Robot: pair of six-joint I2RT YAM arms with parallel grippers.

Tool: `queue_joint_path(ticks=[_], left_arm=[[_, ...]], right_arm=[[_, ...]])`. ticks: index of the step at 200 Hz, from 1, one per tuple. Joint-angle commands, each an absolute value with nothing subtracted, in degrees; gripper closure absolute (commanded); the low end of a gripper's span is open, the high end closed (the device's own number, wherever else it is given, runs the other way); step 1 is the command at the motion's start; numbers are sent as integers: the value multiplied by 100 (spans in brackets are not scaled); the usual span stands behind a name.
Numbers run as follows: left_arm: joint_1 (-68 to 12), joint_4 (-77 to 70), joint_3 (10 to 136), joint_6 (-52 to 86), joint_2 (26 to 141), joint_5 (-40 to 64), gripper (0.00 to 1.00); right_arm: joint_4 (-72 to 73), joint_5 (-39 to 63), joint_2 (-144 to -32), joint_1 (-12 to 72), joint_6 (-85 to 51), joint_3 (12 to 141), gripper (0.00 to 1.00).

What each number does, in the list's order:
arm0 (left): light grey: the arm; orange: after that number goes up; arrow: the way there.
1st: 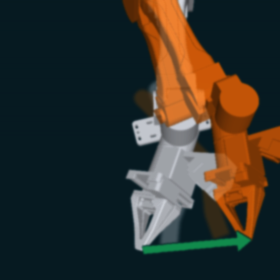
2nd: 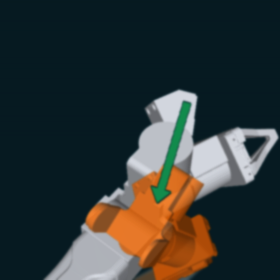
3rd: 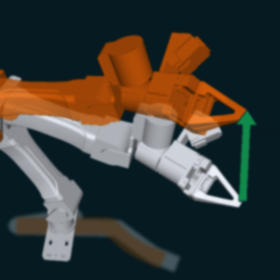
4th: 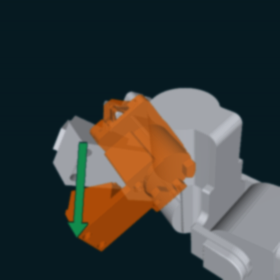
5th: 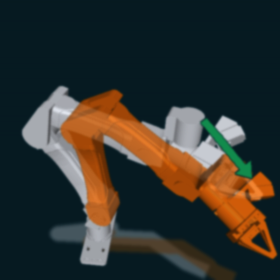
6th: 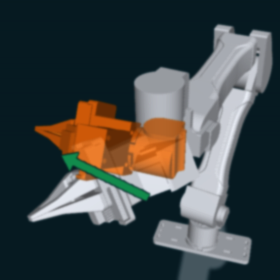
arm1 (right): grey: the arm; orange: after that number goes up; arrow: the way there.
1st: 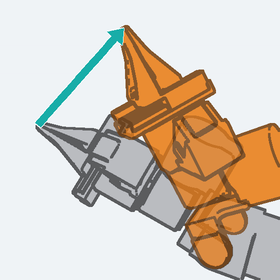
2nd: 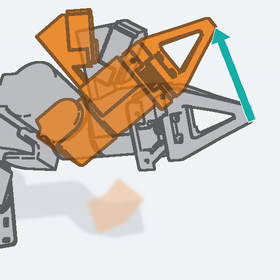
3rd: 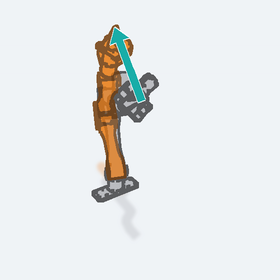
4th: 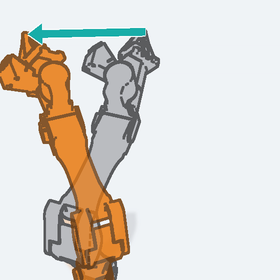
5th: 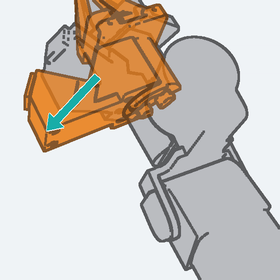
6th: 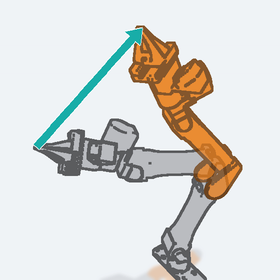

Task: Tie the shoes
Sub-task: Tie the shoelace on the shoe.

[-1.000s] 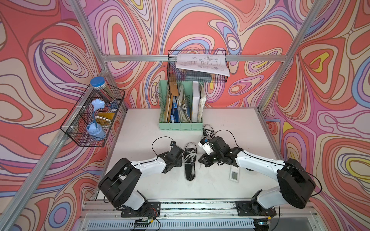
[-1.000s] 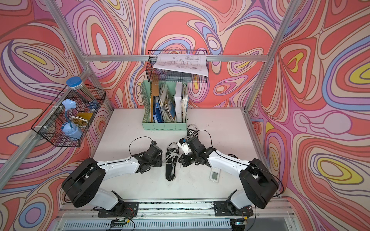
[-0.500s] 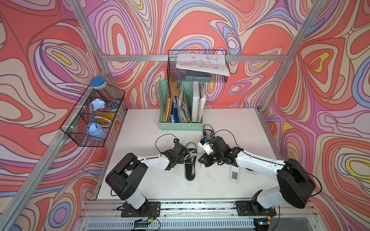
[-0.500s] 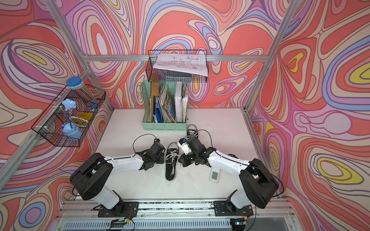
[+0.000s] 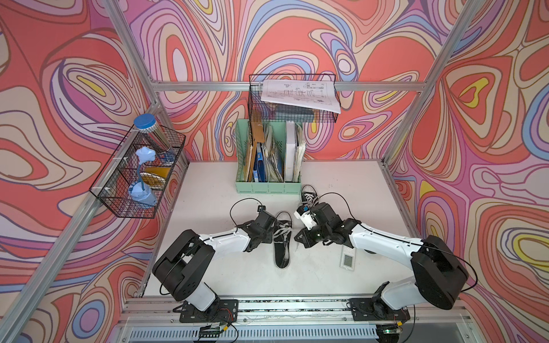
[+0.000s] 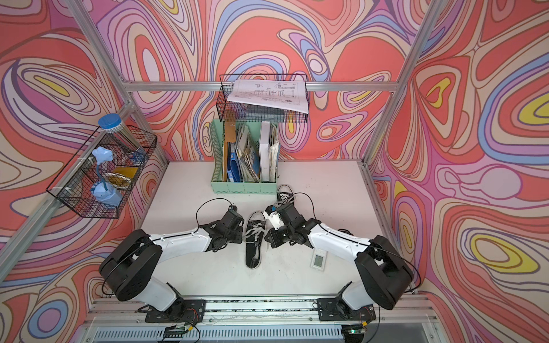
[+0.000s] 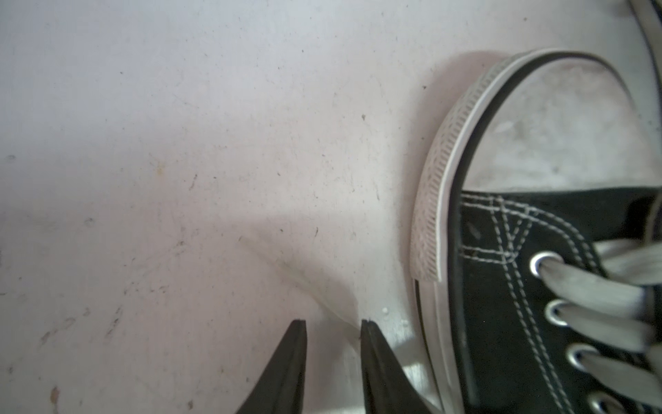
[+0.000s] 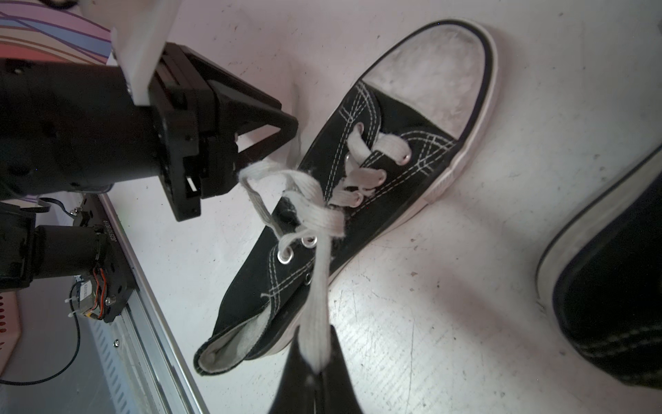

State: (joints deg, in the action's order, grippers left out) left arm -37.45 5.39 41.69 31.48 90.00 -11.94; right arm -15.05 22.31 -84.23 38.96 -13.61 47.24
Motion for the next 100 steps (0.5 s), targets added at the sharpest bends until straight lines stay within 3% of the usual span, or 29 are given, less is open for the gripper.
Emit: queue_joint_path(ticks=[1, 36, 54, 79, 100], left_arm=[[-3665, 686, 4276, 3129, 8908, -1154, 60], [-3639, 538, 4288, 3172, 8978, -1108, 49], [-3639, 589, 4396, 3126, 9172, -1099, 47], [-3639, 598, 4447, 3129, 9423, -1116, 49], [-3639, 596, 4439, 3126, 9515, -1116, 57]], right_arm=[[-1534, 2207, -8481, 3866, -1311, 4738, 100], [-1523, 2188, -8454, 3863, -1332, 4686, 100], [-1505, 2201, -8453, 3867, -1349, 4682, 100], [-1503, 2206, -8438, 3867, -1359, 4668, 100], [-1508, 2189, -8416, 3864, -1354, 4661, 100]])
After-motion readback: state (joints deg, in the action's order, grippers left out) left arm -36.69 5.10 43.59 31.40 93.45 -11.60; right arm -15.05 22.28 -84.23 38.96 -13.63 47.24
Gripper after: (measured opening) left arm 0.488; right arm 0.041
